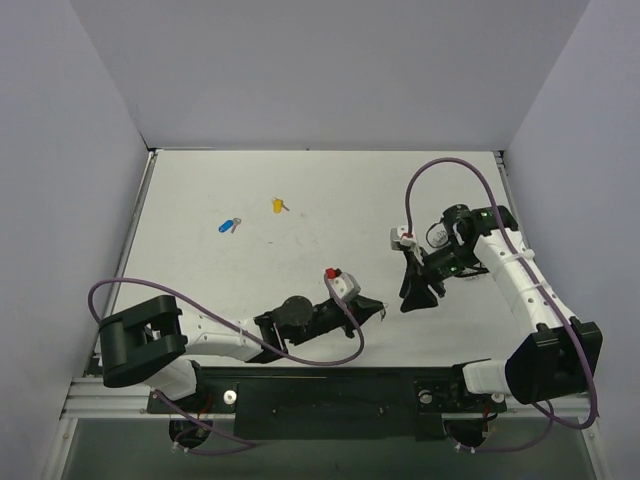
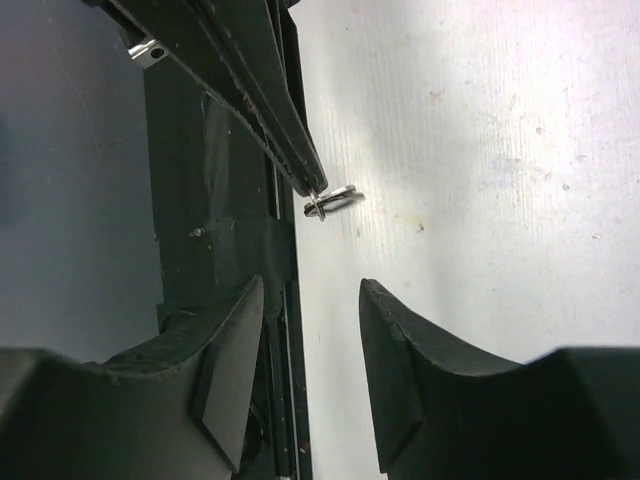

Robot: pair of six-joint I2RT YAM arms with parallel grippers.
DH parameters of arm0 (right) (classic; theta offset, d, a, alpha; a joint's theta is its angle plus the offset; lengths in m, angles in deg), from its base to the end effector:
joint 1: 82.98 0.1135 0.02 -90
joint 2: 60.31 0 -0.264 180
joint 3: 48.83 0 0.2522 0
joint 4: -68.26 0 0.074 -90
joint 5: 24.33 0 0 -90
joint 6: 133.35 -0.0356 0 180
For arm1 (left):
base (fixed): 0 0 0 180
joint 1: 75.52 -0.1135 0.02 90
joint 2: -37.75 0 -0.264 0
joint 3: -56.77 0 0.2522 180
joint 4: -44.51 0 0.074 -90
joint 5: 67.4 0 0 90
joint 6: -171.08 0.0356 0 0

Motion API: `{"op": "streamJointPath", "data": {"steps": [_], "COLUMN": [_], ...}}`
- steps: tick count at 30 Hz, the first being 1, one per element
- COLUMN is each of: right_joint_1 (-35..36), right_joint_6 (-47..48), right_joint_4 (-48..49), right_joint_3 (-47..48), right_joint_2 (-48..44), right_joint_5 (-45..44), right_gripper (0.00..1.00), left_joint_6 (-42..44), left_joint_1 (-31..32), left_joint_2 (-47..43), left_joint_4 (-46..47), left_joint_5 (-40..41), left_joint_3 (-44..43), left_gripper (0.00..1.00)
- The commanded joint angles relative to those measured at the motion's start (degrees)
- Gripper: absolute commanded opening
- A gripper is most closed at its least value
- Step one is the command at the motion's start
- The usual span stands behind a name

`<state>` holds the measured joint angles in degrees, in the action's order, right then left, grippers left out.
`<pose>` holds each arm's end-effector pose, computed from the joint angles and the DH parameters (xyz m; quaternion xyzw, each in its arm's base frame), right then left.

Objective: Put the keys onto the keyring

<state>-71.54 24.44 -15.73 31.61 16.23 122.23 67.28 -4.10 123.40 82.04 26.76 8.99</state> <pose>0.2159 0.0740 0.2952 -0.5909 0.6498 0.3802 0.2899 0.1008 -0.2917 0.2213 0.3191 0.6333 -0.4580 0.5360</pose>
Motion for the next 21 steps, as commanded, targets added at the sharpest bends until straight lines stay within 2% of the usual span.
{"op": "streamJointPath", "data": {"steps": [1, 5, 11, 15, 17, 18, 21], "right_joint_1": [-1.51, -1.6, -1.69, -2.56, -3.35, -4.05, -4.5], "right_joint_6": [3.22, 6.12, 12.0, 24.12, 31.24, 34.31, 33.81], "right_joint_4": [-2.54, -2.36, -3.67, -10.87, -19.01, -19.76, -19.68], "right_joint_3": [-2.34, -4.27, -5.59, -4.89, -3.14, -2.69, -1.55], "right_joint_2": [-2.17, -2.27, -2.7, -2.09, -1.21, -0.43, -0.24], "right_joint_5": [9.26, 13.66, 17.09, 18.59, 19.21, 19.64, 20.08], "right_gripper": [0.4, 0.4, 0.39, 0.39, 0.39, 0.38, 0.37], "left_joint_6": [-5.0, -6.76, -8.7, -9.14, -9.14, -9.14, -9.05], "left_joint_1": [-0.4, -0.4, -0.4, -0.4, -0.4, -0.4, -0.4], "left_joint_2": [-2.33, -1.27, 0.31, 0.92, 0.84, 0.84, 0.84], "left_joint_4": [19.79, 25.08, 27.98, 28.52, 28.52, 28.43, 28.43], "left_joint_5": [5.32, 6.47, 5.77, 5.07, 4.8, 4.54, 4.1], "left_joint_3": [2.81, 3.52, 3.52, 3.61, 3.87, 3.96, 4.4], "left_gripper": [0.0, 0.0, 0.0, 0.0, 0.0, 0.0, 0.0]}}
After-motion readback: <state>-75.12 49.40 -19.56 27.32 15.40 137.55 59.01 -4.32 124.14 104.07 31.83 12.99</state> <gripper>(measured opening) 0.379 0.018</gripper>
